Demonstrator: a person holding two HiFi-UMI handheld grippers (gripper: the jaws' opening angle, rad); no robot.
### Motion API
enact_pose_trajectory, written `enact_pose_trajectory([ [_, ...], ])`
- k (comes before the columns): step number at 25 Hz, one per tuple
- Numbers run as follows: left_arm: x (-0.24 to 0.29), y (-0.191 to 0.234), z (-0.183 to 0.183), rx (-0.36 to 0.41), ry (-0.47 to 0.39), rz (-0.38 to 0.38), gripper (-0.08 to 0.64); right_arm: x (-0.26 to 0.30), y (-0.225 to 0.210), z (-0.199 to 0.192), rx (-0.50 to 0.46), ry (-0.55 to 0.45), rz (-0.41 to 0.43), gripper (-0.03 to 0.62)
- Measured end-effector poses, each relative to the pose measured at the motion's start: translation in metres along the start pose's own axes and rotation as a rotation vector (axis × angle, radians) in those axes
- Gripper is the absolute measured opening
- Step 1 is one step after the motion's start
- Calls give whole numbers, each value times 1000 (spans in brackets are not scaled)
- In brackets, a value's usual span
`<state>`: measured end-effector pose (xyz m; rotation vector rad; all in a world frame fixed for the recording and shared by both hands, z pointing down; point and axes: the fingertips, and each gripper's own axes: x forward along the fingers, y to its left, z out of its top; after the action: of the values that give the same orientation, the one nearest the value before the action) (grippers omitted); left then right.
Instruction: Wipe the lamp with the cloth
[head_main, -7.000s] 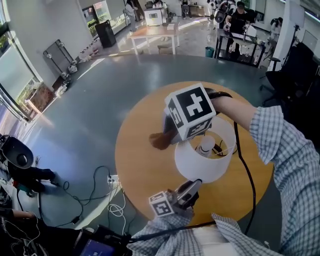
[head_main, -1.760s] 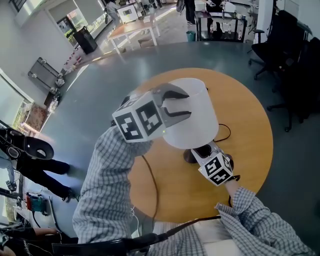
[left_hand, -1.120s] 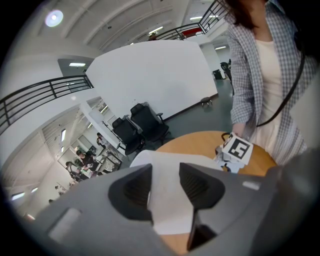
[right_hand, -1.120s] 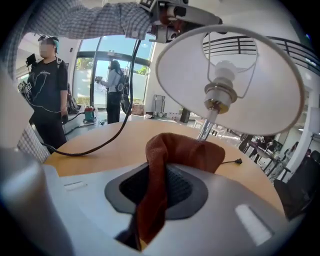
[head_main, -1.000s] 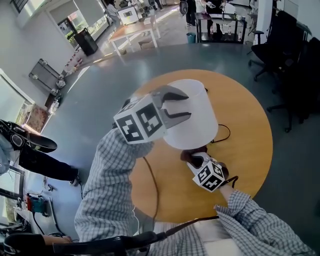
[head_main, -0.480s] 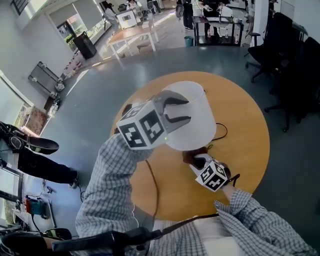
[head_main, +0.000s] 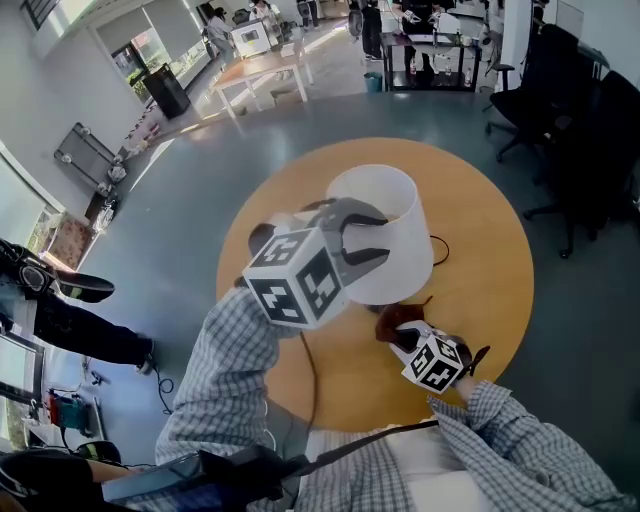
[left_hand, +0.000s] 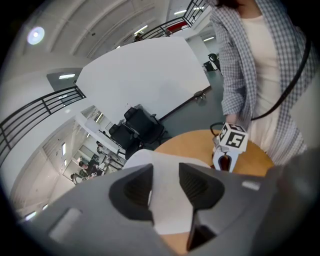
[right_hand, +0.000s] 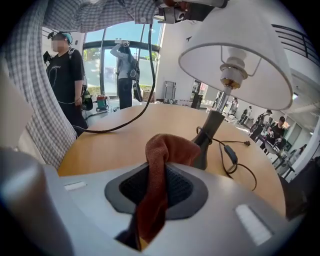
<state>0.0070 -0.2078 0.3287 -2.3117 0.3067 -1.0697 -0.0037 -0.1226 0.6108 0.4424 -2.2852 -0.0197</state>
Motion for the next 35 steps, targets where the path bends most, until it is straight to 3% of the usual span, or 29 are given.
enact_pose_trajectory([
  [12, 1, -24, 21, 37, -7, 35, 167, 17, 27, -29, -7, 141, 62, 87],
  [18, -5, -38, 27, 14, -43, 54, 168, 19, 27, -19, 59, 106, 42, 98],
  [21, -8, -43, 26, 0, -56, 57, 214, 18, 28, -15, 82, 89, 25, 103],
  [25, -11, -43, 30, -61, -116, 84, 239, 13, 25, -5, 123, 29, -10, 133],
  [29, -13, -43, 38, -126, -190, 120, 247, 2, 20, 5, 190, -33, -34, 213],
  [35, -57, -28, 37, -323, -376, 319, 247, -26, 4, 11, 312, -153, -112, 222],
])
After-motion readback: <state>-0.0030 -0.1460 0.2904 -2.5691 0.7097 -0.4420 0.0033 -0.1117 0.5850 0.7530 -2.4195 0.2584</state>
